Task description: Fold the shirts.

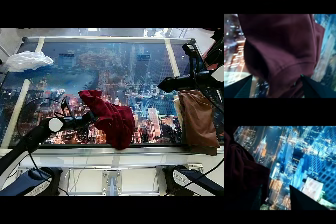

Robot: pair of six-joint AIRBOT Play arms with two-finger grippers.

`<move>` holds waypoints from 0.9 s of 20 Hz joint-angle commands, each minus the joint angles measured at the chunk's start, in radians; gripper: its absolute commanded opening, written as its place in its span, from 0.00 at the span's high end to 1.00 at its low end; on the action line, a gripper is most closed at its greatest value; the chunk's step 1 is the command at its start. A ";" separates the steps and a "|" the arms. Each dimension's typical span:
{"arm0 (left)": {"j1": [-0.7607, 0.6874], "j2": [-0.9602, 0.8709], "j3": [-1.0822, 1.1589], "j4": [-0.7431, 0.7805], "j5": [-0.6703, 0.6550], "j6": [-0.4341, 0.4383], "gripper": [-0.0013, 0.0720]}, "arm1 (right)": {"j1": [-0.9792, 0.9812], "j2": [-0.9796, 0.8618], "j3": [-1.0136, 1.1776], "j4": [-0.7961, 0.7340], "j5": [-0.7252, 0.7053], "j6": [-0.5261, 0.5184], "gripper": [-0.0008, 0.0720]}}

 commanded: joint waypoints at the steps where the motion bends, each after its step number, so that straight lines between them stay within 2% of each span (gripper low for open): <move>1: 0.001 -0.094 -0.045 -0.308 0.127 0.173 0.04 | 0.000 -0.003 0.000 0.013 -0.003 0.001 0.45; 2: 0.001 -0.122 -0.040 -0.369 0.132 0.225 0.12 | 0.000 -0.003 0.000 0.013 -0.003 0.001 0.45; 4: 0.001 -0.154 -0.021 -0.484 0.159 0.301 0.46 | 0.000 -0.003 0.000 0.012 -0.003 0.001 0.45; 5: 0.002 -0.155 -0.009 -0.512 0.177 0.325 0.81 | 0.000 -0.004 0.000 0.011 -0.006 0.001 0.45; 6: 0.005 -0.151 0.008 -0.514 0.196 0.356 0.96 | 0.000 -0.009 0.000 0.008 -0.011 0.001 0.45; 10: 0.101 -0.055 0.049 -0.512 0.157 0.422 0.96 | 0.000 -0.098 -0.033 0.003 -0.008 0.001 0.45; 12: 0.190 0.063 0.049 -0.420 0.092 0.446 0.96 | 0.000 -0.175 -0.064 0.066 -0.008 0.001 0.45; 13: 0.238 0.122 0.049 -0.374 0.053 0.437 0.96 | 0.000 -0.219 -0.074 0.100 -0.004 0.000 0.45; 18: 0.510 0.389 0.048 -0.119 -0.157 0.275 0.96 | 0.085 -0.424 -0.080 0.186 0.064 -0.005 0.45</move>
